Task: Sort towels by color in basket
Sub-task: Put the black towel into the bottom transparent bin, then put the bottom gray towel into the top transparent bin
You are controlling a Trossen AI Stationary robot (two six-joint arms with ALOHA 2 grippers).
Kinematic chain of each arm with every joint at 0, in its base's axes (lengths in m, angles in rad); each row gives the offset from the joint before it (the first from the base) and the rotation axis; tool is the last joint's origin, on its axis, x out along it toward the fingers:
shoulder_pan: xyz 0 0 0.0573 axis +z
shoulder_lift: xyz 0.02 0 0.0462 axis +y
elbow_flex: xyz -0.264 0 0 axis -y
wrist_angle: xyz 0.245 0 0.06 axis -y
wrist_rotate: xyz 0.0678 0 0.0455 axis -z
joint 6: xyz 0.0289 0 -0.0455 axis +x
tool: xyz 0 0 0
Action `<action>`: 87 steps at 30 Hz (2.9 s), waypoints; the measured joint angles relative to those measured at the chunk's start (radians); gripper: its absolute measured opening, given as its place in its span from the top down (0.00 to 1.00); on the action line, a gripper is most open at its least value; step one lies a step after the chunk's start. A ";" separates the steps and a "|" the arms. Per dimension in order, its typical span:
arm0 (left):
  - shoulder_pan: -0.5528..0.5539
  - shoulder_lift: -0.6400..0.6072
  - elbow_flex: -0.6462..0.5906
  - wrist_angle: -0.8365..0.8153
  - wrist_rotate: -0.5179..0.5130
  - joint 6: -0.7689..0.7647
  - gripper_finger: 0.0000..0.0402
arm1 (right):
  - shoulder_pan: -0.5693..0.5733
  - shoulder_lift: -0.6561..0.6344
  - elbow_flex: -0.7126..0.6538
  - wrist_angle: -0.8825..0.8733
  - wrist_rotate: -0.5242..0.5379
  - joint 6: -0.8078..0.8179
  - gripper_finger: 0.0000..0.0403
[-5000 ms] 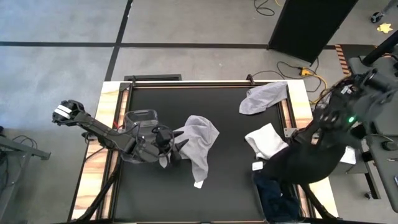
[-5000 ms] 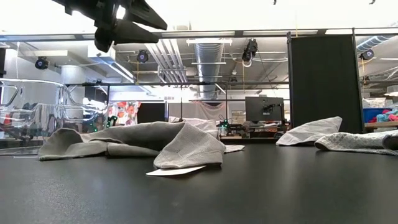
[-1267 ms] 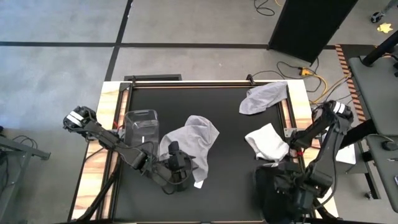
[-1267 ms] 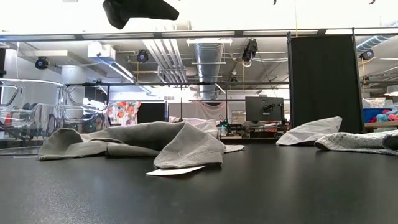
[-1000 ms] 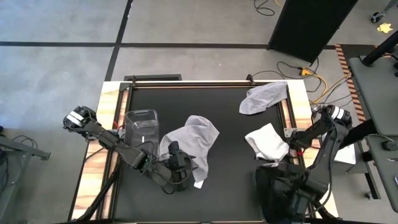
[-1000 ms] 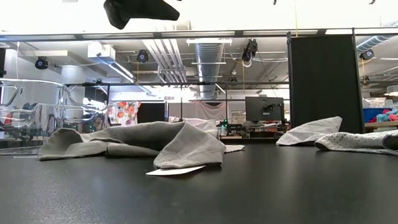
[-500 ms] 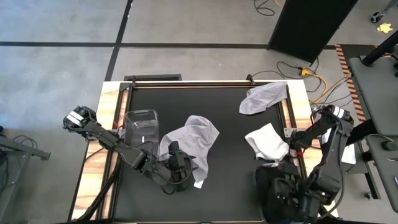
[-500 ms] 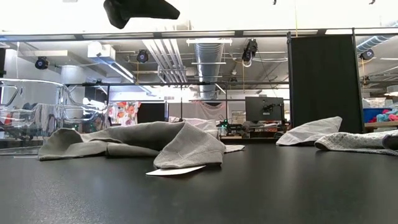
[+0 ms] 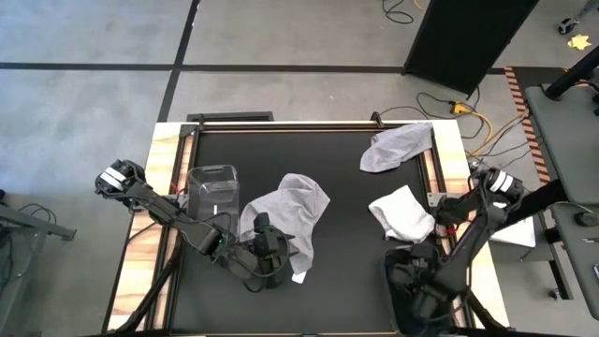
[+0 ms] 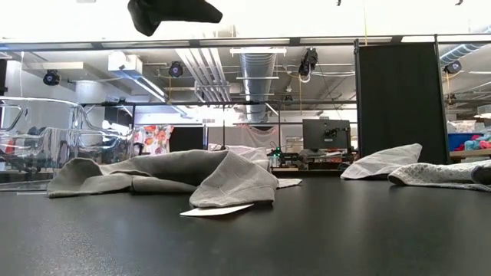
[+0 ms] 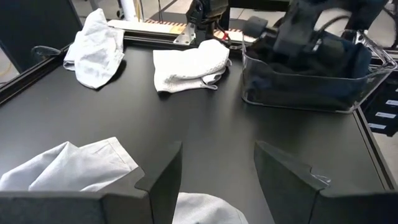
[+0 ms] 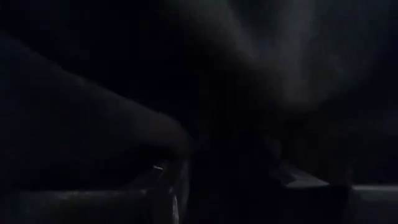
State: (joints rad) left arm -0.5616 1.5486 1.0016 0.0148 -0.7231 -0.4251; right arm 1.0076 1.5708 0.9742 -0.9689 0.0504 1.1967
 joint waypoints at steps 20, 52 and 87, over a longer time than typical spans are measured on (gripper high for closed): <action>0.007 0.028 -0.007 0.033 -0.008 -0.084 0.54 | -0.033 -0.009 0.022 -0.003 -0.114 -0.113 0.59; 0.456 0.410 0.208 -0.402 0.274 -0.522 0.36 | 0.092 -0.050 0.493 -0.299 0.259 -0.110 0.32; 0.377 0.501 0.520 -0.824 -0.092 -0.312 0.99 | 0.045 -0.050 0.493 -0.306 0.600 -0.190 0.46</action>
State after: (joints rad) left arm -0.1848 2.0492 1.5213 -0.8090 -0.8152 -0.7370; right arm 1.0527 1.5211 1.4677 -1.2745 0.6508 1.0067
